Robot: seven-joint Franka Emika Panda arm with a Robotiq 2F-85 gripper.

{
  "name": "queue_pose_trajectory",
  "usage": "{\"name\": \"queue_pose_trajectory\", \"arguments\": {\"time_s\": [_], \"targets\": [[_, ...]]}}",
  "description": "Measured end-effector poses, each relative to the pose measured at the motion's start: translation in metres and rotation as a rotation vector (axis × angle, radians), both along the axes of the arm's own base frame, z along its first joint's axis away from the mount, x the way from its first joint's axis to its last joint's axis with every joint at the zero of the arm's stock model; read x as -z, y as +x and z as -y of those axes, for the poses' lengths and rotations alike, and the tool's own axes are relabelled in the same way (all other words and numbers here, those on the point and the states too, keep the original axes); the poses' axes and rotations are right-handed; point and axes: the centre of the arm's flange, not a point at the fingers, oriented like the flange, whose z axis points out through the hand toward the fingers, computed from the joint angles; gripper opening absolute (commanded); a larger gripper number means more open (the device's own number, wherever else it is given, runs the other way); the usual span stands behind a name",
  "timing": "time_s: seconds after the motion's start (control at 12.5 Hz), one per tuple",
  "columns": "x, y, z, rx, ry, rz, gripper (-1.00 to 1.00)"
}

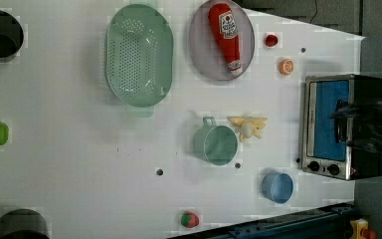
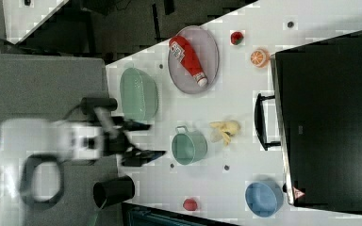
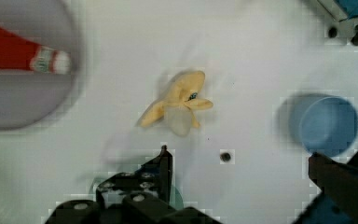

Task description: Pick banana from table and place on oven.

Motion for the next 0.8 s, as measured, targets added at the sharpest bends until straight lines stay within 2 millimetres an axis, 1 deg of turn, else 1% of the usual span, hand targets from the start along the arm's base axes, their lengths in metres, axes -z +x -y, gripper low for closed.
{"name": "queue_pose_trajectory", "arguments": {"time_s": [0.08,0.16,0.24,0.32,0.4,0.48,0.56,0.64,0.8], "targets": [[0.041,0.003,0.003,0.007,0.001,-0.027,1.0],[0.077,-0.002,0.003,0.009,0.003,-0.073,1.0],[0.107,-0.005,0.001,0.0,-0.004,-0.104,1.0],[0.132,-0.008,-0.004,-0.016,-0.009,-0.107,1.0],[0.15,-0.013,-0.011,-0.029,-0.01,-0.087,1.0],[0.161,-0.013,-0.016,-0.046,-0.018,-0.065,1.0],[0.169,-0.013,-0.021,-0.057,-0.02,-0.021,1.0],[0.176,-0.016,-0.026,-0.064,-0.017,0.013,1.0],[0.191,-0.019,-0.025,-0.062,-0.018,0.076,1.0]]}}
